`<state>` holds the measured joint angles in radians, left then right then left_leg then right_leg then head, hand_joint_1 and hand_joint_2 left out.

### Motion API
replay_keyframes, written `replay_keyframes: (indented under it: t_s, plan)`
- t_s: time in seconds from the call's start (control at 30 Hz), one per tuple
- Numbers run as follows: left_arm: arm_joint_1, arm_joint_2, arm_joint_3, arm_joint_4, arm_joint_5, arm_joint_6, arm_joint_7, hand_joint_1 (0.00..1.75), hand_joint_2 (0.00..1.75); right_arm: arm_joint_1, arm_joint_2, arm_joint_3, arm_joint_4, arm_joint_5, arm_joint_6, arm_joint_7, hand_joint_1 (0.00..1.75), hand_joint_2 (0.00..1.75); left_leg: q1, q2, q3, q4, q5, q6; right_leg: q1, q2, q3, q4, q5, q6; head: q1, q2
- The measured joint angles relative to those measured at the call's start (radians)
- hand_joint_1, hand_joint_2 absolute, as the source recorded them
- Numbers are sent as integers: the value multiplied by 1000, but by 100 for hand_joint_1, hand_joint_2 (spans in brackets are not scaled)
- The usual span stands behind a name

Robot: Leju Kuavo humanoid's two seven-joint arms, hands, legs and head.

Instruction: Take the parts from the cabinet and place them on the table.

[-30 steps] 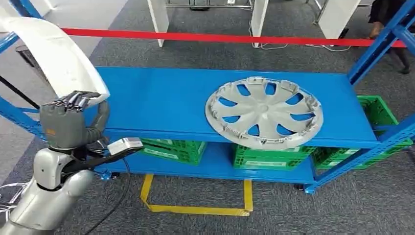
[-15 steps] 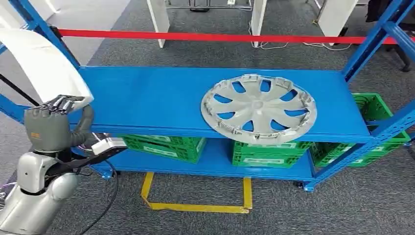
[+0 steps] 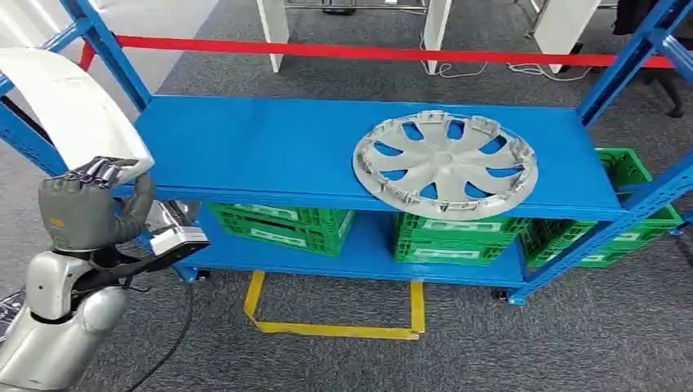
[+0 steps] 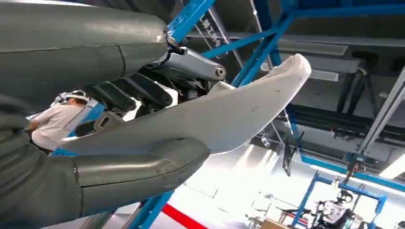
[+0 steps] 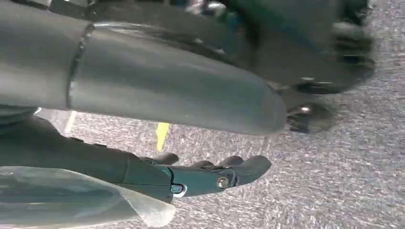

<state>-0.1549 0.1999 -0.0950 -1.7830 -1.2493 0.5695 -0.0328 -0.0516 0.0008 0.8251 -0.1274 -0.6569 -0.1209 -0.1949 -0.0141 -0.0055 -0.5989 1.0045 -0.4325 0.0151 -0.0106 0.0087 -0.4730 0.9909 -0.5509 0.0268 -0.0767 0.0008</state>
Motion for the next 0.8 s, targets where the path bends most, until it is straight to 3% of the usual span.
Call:
replay_keyframes:
  t_s: [0.07, 0.1, 0.13, 0.17, 0.23, 0.27, 0.3, 0.33, 0.37, 0.4, 0.43, 0.47, 0.5, 0.6, 0.63, 0.67, 0.73, 0.77, 0.8]
  plan:
    - [0, 0, 1, 0, 0, 0, 0, 175, 175, 0, 3, 0, 0, 0, 0, 0, 0, 0, 4, -1, -9, -1, 17, -12, 5, 1, -12, 1, 6, -4, 2, 0]
    - [1, 1, 1, -1, 0, 0, 0, 175, 175, 1, 5, 0, 0, 0, 0, 0, 0, 0, 1, -3, -12, -1, 24, -18, 1, -2, -23, -5, 17, -17, 2, 0]
    - [4, 1, 2, -1, 0, 0, 0, 175, 175, 1, 7, 1, 0, 0, 0, 0, 0, 0, 5, -3, -18, 8, -4, -24, -3, -10, -22, -9, 27, -29, 4, 0]
    - [2, 3, 2, -1, 0, -1, 2, 175, 175, 1, 7, 0, 0, -1, -2, 1, 0, 0, 8, 0, -30, 47, -60, -33, -3, -11, -36, -10, 35, -39, -2, 0]
    - [4, 4, 2, -1, -5, -5, 6, 175, 175, 1, 11, 1, 0, 0, -5, 4, 0, 0, 15, 0, -67, 194, -169, -45, -1, -16, -62, -7, 57, -43, -3, 0]
    - [5, 4, 2, -1, -7, -8, 8, 175, 175, 0, 14, 2, 0, 0, -8, 6, 0, 0, 17, 0, -81, 264, -199, -49, -1, -18, -75, -6, 66, -43, -3, 0]
    - [5, 4, 2, -1, -8, -11, 10, 175, 175, 0, 16, 2, 0, 0, -10, 8, 0, 0, 19, 0, -81, 304, -199, -51, -1, -20, -91, -3, 76, -42, -3, 0]
    - [6, 4, 2, -1, -8, -13, 15, 175, 175, 0, 18, 2, 0, 0, -12, 11, 0, 0, 20, 1, -62, 300, -170, -52, -1, -23, -107, 1, 85, -41, -3, 0]
    - [5, 4, 2, -1, -10, -13, 18, 175, 175, 0, 21, 3, 0, 0, -13, 13, 0, 0, 21, 1, -30, 260, -131, -52, -1, -24, -122, 5, 93, -39, -3, 0]
    - [4, 4, 2, -1, -11, -13, 20, 175, 175, 0, 22, 5, 0, -2, -13, 13, 0, 0, 22, 1, 22, 186, -92, -51, -1, -25, -136, 10, 100, -35, -3, 0]
    - [3, 4, 2, -1, -12, -13, 23, 175, 175, 0, 25, 8, 0, -3, -13, 13, 0, 0, 22, 2, 75, 107, -76, -49, -1, -25, -145, 14, 107, -31, -3, 0]
    - [1, 4, 2, -1, -15, -13, 24, 175, 175, -1, 26, 9, 0, -3, -14, 13, 0, 0, 20, 2, 131, 20, -100, -44, 2, -25, -152, 18, 113, -24, -4, 0]
    - [-1, 4, 1, -1, -18, -13, 24, 175, 175, -1, 28, 9, -1, -6, -15, 13, 0, 0, 17, 1, 157, -32, -114, -34, 4, -25, -157, 20, 121, -18, -2, 0]
    - [0, 6, 1, -1, -19, -14, 30, 175, 175, 0, 29, 8, -1, -21, -19, 12, 0, 0, 11, 0, 140, -34, -103, -13, 2, -28, -163, 12, 152, 1, -2, 0]
    - [-2, 5, 0, -1, -19, -15, 33, 175, 175, 1, 29, 8, 0, -23, -19, 11, 0, 0, 20, 3, 128, -39, -87, -1, -2, -25, -173, 16, 144, 5, -1, 0]
    - [-5, 5, 0, 0, -19, -17, 33, 175, 175, 0, 29, 8, 0, -26, -19, 10, 0, 0, 18, 6, 114, -39, -76, 6, -1, -20, -192, 43, 90, 8, 0, 0]
    - [-4, 6, -1, 0, -19, -18, 34, 175, 175, 1, 29, 8, 0, -29, -19, 9, 0, 0, 15, 6, 84, -37, -52, 16, -1, -13, -228, 183, -33, 12, 6, 0]
    - [-4, 6, -2, 0, -18, -19, 34, 175, 175, 0, 29, 8, 0, -31, -20, 9, 0, 0, 12, 6, 67, -37, -39, 17, -1, -12, -244, 261, -72, 14, 5, 0]
    - [-2, 7, -2, 2, -17, -19, 35, 175, 175, 0, 29, 8, 0, -32, -22, 9, 0, 0, 9, 6, 51, -36, -27, 18, -1, -12, -250, 314, -78, 14, 6, 0]
